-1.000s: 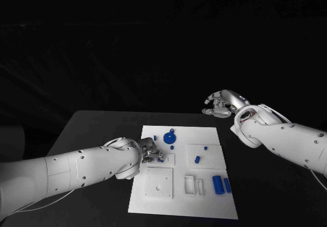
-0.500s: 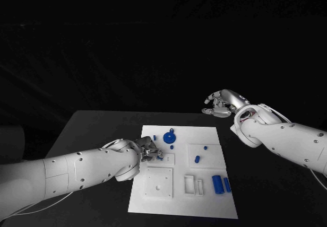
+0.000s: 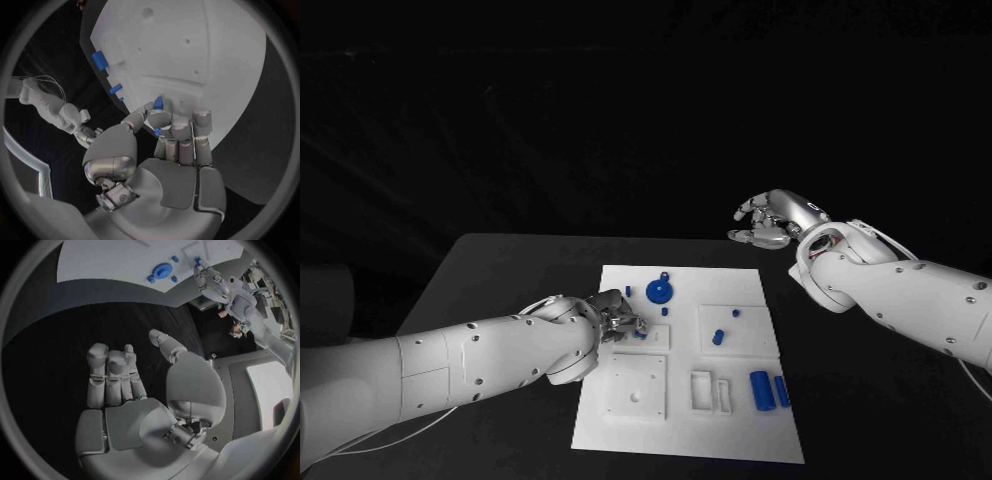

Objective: Assemble the parts on the task board

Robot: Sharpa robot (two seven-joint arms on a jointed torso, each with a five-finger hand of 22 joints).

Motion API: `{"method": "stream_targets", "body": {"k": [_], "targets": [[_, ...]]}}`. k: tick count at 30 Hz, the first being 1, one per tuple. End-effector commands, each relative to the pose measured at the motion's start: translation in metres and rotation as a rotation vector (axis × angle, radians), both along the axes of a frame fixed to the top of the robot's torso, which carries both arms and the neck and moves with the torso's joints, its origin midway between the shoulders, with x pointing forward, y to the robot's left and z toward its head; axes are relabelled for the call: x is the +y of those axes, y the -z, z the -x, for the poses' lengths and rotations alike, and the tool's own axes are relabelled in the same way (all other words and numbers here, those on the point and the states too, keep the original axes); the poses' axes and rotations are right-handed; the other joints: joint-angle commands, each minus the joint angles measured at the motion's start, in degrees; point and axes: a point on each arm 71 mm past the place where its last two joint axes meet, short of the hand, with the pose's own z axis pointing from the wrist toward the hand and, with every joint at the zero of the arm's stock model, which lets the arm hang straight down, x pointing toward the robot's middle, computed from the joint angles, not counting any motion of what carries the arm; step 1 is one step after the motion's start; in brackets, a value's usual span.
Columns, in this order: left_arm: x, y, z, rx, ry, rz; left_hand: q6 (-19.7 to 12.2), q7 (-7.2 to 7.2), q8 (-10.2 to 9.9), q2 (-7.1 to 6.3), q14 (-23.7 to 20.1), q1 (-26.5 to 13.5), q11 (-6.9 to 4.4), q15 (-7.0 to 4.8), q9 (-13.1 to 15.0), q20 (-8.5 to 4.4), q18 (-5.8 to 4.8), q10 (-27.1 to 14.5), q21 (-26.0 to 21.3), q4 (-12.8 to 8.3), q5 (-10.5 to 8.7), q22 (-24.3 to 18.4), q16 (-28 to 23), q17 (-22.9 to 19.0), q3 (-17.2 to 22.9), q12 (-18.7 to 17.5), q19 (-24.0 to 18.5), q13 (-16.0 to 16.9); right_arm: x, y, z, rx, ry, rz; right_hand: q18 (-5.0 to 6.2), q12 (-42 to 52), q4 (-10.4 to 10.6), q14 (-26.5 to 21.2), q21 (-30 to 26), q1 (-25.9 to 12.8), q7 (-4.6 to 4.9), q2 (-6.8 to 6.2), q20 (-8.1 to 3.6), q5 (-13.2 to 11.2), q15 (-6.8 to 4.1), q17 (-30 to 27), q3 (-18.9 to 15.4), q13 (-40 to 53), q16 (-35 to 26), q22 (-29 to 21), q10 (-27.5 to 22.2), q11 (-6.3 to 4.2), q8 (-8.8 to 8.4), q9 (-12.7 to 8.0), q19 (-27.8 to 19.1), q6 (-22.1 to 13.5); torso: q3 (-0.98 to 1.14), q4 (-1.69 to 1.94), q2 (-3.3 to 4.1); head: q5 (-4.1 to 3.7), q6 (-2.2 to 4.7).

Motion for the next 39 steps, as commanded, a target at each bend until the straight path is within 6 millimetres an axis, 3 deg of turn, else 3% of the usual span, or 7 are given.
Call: {"method": "stream_targets", "body": {"k": [1,23,39], "targets": [[-0.0025,0.0017,0.0008,-0.002,0.017,-0.01,12.49,-5.64,0.18,0.87,2.95,0.49,-1.12,-3.26,11.83,-7.28,1.07,-0.93,0.25,-0.01,0.07,0.07,0.38,-0.1,0.36,0.37,0.38,-0.11,0.0015,0.0003,0.0002,0.006,-0.013,0.007,4.87,0.1,0.0,-0.25,-0.21,0.13,0.42,0.21,-0.27,0.35,-0.25,0.06,-0.24,-0.06,-0.24,0.21,-0.49,-0.08,0.36,-0.08,-0.19,-0.12,0.02,-0.02,0.0,-0.01,-0.02],[-0.0037,0.0059,0.0034,0.031,0.063,-0.058,12.51,-5.64,0.04,0.23,2.94,1.12,-1.12,-3.25,11.84,-7.28,1.19,-1.01,0.35,-0.24,0.19,0.23,0.47,-0.43,0.84,0.61,0.34,-0.42,0.0013,0.0005,0.0,0.008,-0.013,0.008,4.87,0.16,0.04,-0.2,-0.22,0.1,0.39,0.27,-0.29,0.42,-0.28,0.09,-0.28,-0.12,-0.24,0.24,-0.45,-0.11,0.4,-0.08,-0.13,-0.06,-0.11,0.06,0.01,-0.12,-0.38],[-0.0024,0.0063,0.0031,0.032,0.063,-0.073,12.51,-5.62,0.0,0.1,2.91,1.29,-1.11,-3.23,11.84,-7.25,1.18,-1.03,0.36,-0.18,0.32,0.27,0.51,-0.5,0.9,0.67,0.32,-0.5,0.0024,0.0006,0.0,0.009,-0.016,0.008,4.87,0.2,0.07,-0.16,-0.23,0.08,0.37,0.29,-0.3,0.45,-0.3,0.1,-0.32,-0.16,-0.25,0.26,-0.43,-0.13,0.41,-0.09,-0.09,-0.03,-0.03,0.05,-0.02,-0.08,-0.41]]}}
